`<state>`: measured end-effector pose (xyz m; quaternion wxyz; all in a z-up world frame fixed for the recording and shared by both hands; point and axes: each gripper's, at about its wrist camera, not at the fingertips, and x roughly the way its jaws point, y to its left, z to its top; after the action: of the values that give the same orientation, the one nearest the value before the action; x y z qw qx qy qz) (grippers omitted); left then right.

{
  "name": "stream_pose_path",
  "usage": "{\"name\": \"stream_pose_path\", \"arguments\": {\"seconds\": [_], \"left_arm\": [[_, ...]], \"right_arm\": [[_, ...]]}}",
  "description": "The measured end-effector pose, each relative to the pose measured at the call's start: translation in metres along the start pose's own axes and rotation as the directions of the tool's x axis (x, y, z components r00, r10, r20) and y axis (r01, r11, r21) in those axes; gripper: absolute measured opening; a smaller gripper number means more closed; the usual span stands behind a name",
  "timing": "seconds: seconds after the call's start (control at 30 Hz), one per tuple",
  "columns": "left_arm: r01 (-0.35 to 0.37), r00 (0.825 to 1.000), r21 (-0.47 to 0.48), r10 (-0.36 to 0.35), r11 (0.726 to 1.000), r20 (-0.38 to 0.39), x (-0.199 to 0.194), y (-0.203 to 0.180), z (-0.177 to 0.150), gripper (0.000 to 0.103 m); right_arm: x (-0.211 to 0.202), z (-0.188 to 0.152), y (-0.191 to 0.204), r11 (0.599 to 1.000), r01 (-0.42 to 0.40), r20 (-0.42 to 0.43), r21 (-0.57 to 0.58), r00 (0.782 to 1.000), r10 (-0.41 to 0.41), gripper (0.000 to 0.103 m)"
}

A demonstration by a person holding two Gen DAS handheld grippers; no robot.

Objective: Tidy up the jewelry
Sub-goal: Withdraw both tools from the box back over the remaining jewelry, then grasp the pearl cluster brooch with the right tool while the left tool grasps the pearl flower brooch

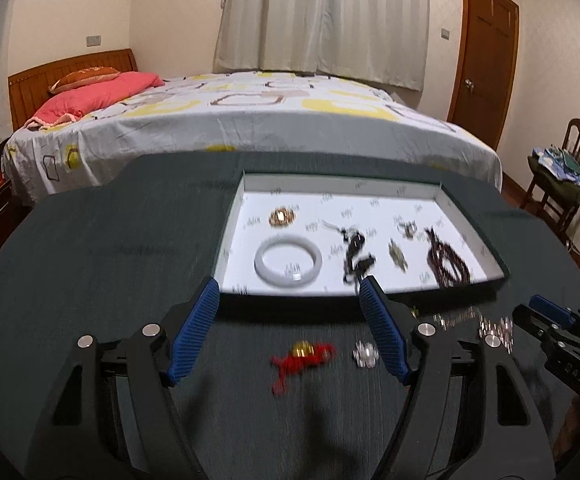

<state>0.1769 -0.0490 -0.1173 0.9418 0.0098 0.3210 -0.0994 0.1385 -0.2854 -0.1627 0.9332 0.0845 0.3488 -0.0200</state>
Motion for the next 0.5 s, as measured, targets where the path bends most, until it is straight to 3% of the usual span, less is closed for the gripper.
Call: {"name": "stream_pose_path", "arguments": {"seconds": [0.5], "left_arm": [[0.014,0.998,-0.008,-0.014,1.0,-0.069,0.006,-0.013,-0.029,0.071]], "right_arm": [[0.035,-0.014,-0.009,1.0,0.013,-0.113,0.009,0.994,-0.012,0.039]]}}
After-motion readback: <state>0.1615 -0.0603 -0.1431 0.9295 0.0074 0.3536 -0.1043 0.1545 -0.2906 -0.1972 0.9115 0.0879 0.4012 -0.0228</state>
